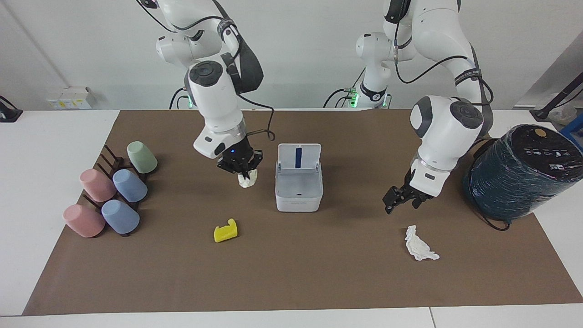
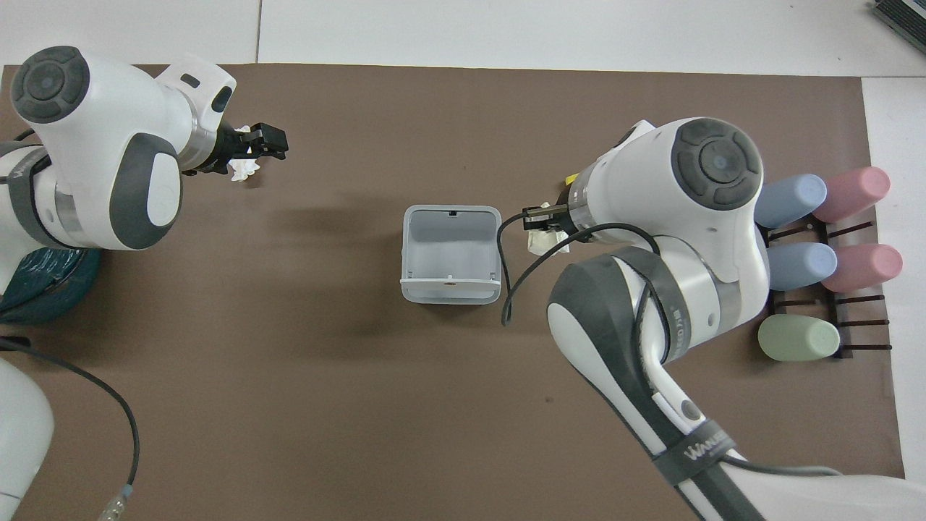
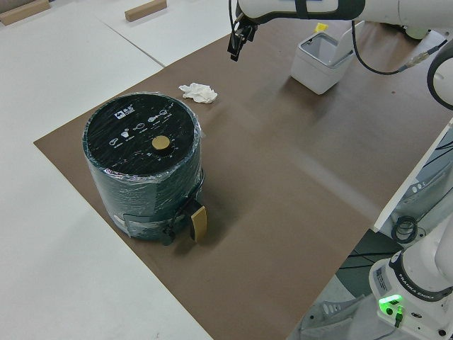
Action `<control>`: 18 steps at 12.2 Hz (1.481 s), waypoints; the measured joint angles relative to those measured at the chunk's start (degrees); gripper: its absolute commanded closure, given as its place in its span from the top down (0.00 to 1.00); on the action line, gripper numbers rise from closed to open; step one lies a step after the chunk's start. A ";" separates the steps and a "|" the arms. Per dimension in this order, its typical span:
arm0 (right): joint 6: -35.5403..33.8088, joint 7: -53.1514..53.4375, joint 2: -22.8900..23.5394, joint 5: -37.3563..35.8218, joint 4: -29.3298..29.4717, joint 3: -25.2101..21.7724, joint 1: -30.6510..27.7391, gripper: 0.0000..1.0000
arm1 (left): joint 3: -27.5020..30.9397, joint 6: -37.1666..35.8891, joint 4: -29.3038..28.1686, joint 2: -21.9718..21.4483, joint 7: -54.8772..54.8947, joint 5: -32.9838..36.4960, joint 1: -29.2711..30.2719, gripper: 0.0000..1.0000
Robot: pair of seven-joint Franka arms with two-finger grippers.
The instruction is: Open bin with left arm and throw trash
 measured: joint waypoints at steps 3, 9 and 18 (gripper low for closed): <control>2.62 4.87 0.36 1.21 0.08 -0.01 5.13 0.00 | 0.01 8.13 -2.73 2.85 5.25 0.46 1.85 0.99; 6.40 9.87 4.13 1.40 0.93 -0.01 8.05 0.72 | -0.01 13.89 -2.79 6.65 7.77 3.47 3.17 0.74; 6.41 11.17 4.17 1.24 2.37 -1.21 7.18 1.00 | -0.15 18.10 -6.00 7.38 7.88 3.53 3.23 0.00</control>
